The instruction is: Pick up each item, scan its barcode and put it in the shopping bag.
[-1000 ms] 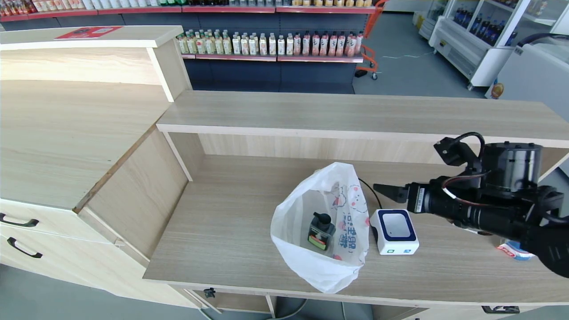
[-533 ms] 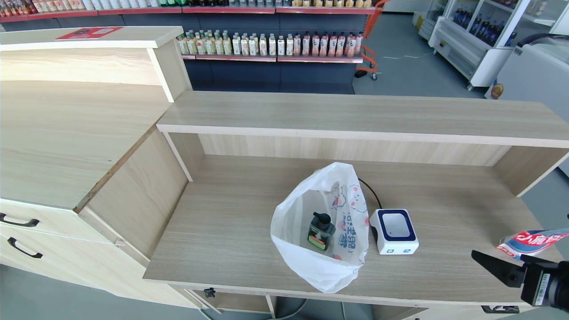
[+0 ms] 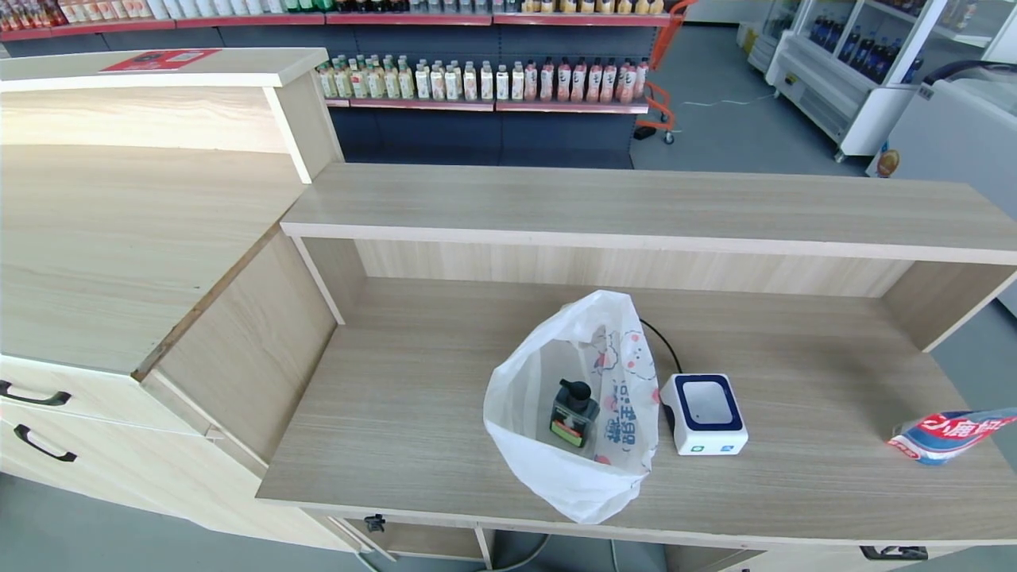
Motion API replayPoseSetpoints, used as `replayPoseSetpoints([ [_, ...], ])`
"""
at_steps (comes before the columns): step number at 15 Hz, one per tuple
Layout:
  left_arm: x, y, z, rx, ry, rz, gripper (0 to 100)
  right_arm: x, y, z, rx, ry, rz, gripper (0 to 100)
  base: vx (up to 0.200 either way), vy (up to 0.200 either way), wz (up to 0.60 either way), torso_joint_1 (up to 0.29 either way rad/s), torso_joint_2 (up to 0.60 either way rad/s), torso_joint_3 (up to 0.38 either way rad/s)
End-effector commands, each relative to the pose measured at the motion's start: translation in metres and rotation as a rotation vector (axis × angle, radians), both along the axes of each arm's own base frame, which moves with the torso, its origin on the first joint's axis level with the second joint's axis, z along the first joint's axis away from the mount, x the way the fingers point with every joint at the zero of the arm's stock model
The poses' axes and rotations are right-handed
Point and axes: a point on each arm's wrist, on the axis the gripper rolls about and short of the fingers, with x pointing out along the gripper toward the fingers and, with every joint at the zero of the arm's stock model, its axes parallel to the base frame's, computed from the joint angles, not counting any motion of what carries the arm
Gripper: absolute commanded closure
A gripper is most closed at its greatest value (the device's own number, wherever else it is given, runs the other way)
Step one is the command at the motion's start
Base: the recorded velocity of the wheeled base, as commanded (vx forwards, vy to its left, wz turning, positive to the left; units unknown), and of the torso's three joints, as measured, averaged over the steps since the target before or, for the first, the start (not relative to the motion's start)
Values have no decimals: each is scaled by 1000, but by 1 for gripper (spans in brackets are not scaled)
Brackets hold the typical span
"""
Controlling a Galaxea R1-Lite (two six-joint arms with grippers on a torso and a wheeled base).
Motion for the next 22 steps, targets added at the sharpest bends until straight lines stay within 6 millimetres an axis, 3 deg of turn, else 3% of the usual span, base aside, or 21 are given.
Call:
replayPoseSetpoints([
  [1,0,0,0,-3,0,1,0,-27,-2,-2,7,-128,-5,0,0,0,0,0,0,0],
  [19,0,0,0,2,0,2,0,-37,-2,-3,-59,-234,-28,0,0,-189,0,3,1,2],
  [22,0,0,0,0,0,2,0,-36,-2,-3,-59,-226,-28,0,0,0,0,0,0,0],
])
